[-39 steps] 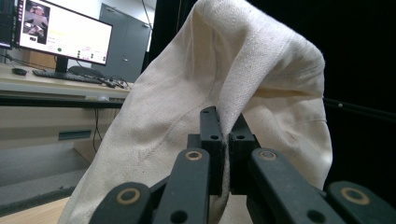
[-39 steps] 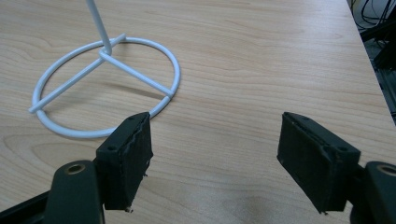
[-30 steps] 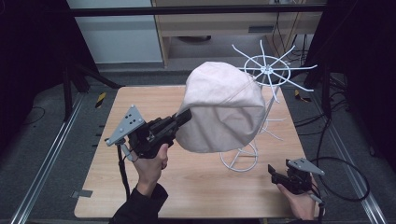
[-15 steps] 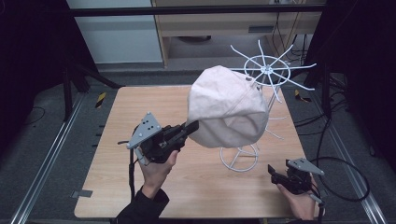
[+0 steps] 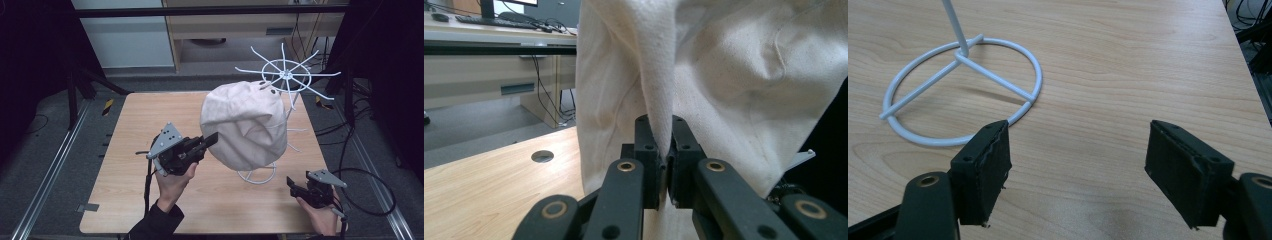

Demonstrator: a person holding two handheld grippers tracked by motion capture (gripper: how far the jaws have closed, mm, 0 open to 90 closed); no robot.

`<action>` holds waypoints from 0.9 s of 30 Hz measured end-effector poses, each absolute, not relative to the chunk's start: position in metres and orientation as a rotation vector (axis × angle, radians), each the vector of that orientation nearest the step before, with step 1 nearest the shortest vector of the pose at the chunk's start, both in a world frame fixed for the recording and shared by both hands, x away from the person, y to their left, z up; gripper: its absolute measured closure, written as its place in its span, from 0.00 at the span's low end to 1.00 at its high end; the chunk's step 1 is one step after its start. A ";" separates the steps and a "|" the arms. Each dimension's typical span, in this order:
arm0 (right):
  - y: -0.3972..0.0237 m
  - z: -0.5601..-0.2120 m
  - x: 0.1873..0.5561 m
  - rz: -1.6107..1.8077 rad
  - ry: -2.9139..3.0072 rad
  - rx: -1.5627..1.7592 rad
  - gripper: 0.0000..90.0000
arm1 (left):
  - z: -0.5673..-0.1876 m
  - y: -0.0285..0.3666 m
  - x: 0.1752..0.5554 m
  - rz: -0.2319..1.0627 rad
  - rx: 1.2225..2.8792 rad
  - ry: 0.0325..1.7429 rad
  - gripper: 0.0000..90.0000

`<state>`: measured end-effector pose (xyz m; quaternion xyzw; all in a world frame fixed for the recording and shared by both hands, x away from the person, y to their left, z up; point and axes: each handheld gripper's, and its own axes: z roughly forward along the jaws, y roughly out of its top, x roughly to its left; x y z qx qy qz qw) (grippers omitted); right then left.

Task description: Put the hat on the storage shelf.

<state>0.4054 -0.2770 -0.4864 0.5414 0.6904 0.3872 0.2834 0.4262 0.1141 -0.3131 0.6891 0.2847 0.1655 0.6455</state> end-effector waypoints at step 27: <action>-0.276 -0.487 0.406 1.039 1.846 1.452 0.29 | -0.314 0.121 0.409 0.424 1.629 0.602 0.60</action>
